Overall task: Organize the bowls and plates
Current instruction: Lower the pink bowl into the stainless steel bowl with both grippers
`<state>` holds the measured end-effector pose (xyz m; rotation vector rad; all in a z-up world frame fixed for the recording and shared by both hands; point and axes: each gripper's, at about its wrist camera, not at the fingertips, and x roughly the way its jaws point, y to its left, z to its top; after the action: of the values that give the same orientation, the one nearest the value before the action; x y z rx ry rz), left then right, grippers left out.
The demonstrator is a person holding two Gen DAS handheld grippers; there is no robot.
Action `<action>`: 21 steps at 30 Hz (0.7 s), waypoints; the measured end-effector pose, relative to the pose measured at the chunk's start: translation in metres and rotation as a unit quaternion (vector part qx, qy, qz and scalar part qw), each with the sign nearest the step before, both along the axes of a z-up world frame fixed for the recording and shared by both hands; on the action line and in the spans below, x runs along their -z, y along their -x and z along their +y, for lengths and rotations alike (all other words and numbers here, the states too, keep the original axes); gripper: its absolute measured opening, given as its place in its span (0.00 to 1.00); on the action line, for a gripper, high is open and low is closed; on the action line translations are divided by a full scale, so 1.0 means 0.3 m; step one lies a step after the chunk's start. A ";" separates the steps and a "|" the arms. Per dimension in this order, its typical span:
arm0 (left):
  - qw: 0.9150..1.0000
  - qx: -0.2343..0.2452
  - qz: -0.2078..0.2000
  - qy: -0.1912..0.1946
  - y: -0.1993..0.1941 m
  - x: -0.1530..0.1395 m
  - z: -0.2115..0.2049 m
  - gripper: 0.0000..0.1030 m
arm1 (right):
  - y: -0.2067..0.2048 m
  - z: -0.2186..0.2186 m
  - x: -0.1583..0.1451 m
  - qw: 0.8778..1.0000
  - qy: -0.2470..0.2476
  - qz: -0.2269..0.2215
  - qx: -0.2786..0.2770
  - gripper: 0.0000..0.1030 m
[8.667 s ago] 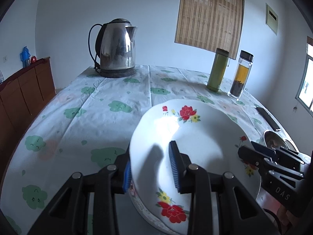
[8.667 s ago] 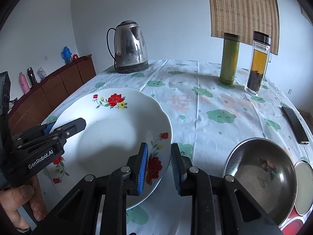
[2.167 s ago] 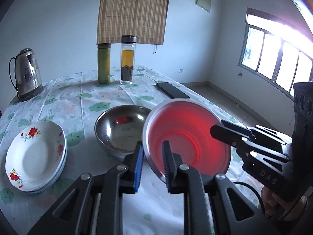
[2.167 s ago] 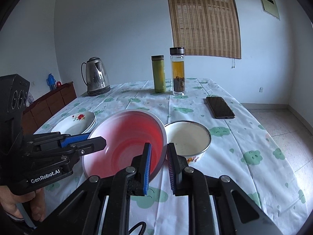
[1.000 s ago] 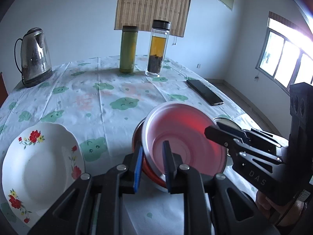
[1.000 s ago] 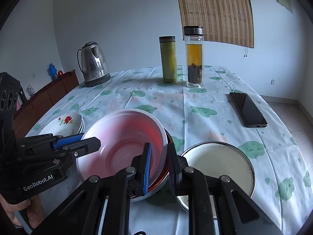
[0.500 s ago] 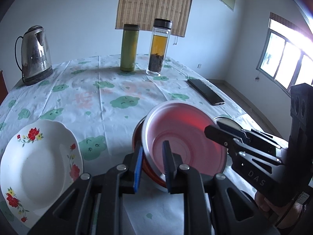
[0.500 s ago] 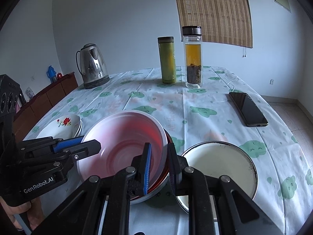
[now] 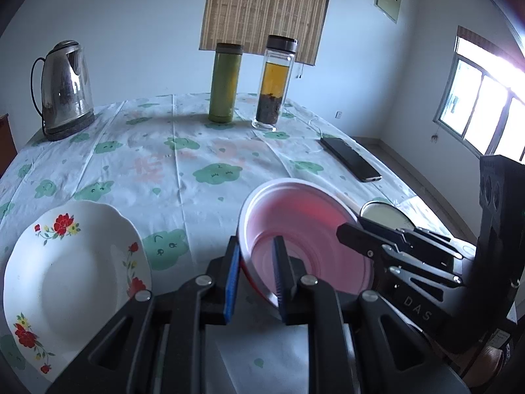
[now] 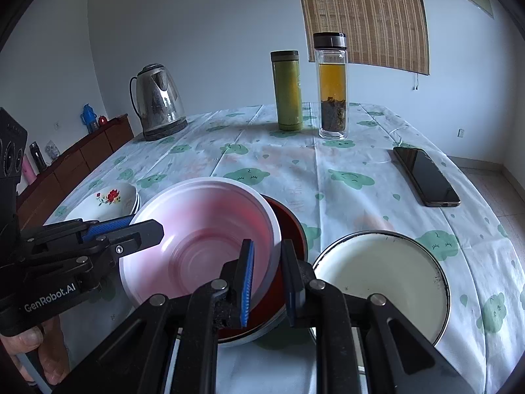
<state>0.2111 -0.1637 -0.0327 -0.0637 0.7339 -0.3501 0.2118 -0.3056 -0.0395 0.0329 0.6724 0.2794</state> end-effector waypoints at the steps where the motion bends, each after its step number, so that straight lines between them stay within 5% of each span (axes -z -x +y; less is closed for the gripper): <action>1: 1.000 0.001 -0.001 -0.002 0.001 0.001 -0.002 0.17 | 0.001 0.003 -0.001 1.000 0.000 0.000 0.000 0.17; 21: 0.999 0.023 -0.022 -0.025 0.020 0.000 -0.041 0.17 | 0.033 -0.012 -0.018 0.999 0.017 -0.032 0.020 0.17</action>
<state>0.2052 -0.1759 -0.0326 0.0086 0.7005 -0.3748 0.2019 -0.3092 -0.0340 0.0044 0.6119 0.2289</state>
